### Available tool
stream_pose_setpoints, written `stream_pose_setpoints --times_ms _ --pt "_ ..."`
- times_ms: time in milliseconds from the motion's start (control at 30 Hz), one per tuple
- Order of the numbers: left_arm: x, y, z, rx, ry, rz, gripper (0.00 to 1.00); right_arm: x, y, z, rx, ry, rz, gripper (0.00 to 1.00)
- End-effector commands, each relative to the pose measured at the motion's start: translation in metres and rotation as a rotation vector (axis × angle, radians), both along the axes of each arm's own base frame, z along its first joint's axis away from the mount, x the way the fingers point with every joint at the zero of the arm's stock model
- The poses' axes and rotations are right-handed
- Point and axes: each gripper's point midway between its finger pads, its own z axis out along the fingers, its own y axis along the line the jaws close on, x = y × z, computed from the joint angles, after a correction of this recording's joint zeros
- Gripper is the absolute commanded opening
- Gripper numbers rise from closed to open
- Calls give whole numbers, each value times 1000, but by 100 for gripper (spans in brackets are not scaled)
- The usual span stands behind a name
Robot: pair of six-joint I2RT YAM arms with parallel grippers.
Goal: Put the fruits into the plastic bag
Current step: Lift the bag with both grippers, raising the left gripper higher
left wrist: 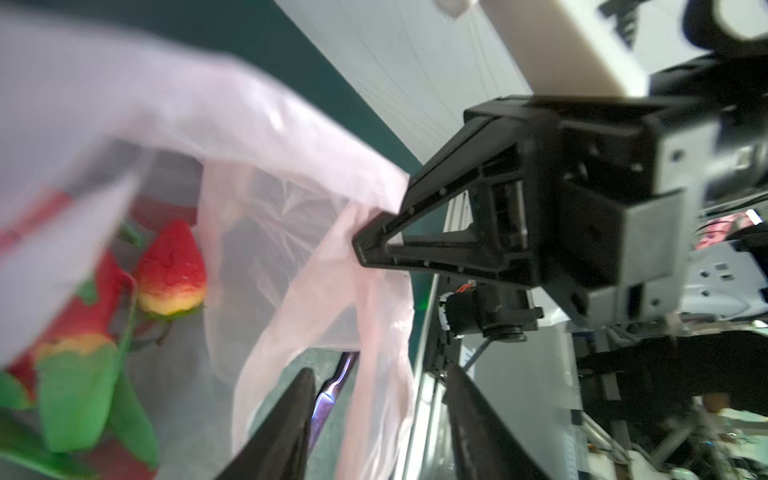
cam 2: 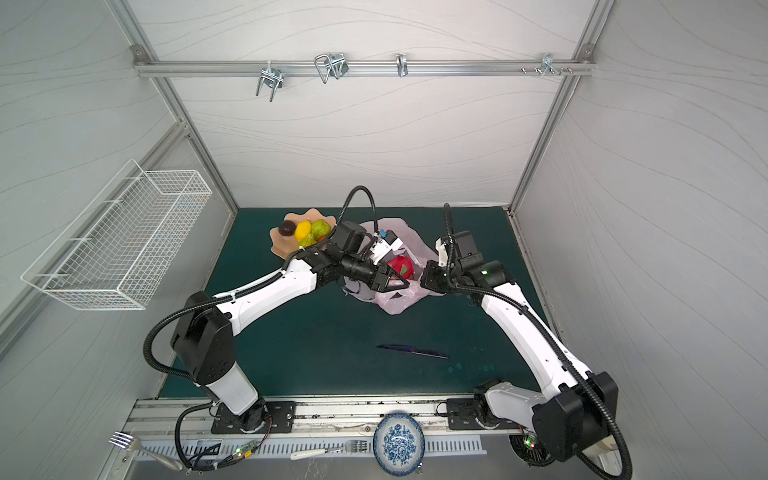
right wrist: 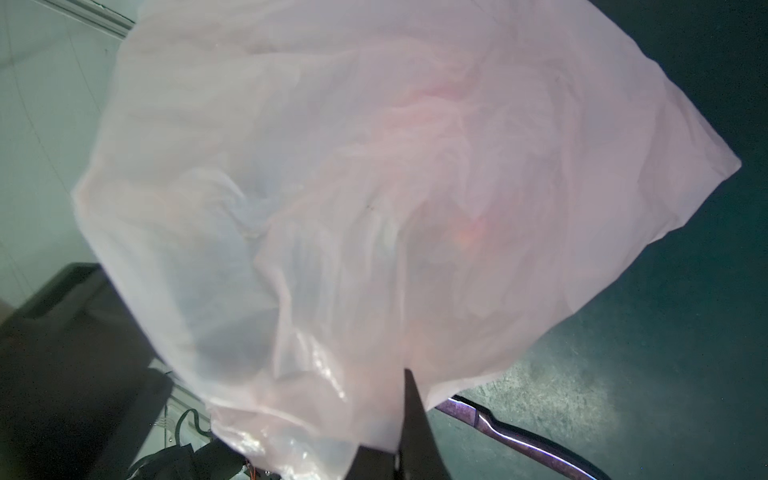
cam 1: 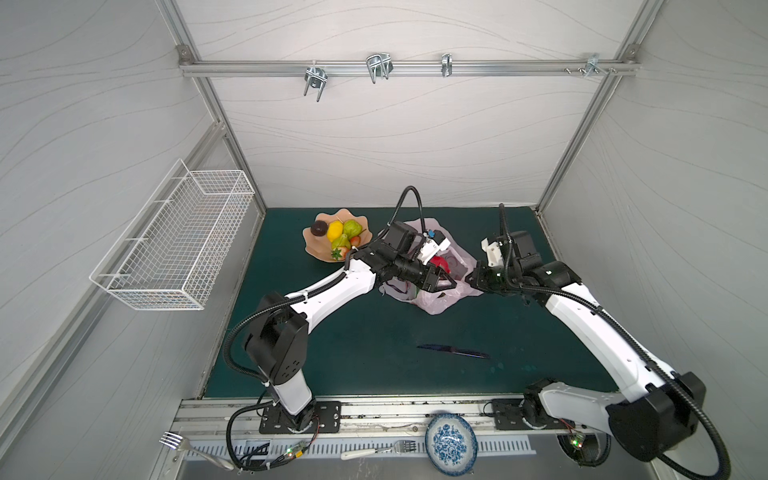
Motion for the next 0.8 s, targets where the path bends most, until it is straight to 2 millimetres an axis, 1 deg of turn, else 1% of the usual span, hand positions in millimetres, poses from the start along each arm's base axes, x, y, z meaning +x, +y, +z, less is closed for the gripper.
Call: stream_pose_setpoints --times_ms 0,33,133,200,267,333,400,433,533,633,767 --pt "16 23 46 -77 -75 118 66 -5 -4 17 16 -12 -35 0" --pt "21 33 53 -90 -69 164 69 -5 -5 19 19 -14 -42 0" --pt "30 63 66 -107 -49 294 73 -7 -6 23 29 -11 -57 0" --pt "34 82 67 -77 -36 384 73 -8 -5 27 42 -12 -61 0" --pt "35 101 59 -10 -26 472 73 -9 -6 27 45 -8 -69 0" --pt "36 123 41 106 -23 569 73 -10 -5 28 51 -8 -69 0" --pt "37 139 24 194 -14 626 73 -10 -5 28 53 -6 -69 0" --pt "38 143 18 226 -14 642 73 -10 -5 28 56 -4 -69 0" --pt "44 145 9 276 -60 639 75 -11 -3 29 62 2 -66 0" --pt "55 149 -11 389 -95 632 76 -11 -3 29 61 2 -66 0" --pt "64 146 -28 479 -146 606 79 -12 -1 30 64 4 -60 0"
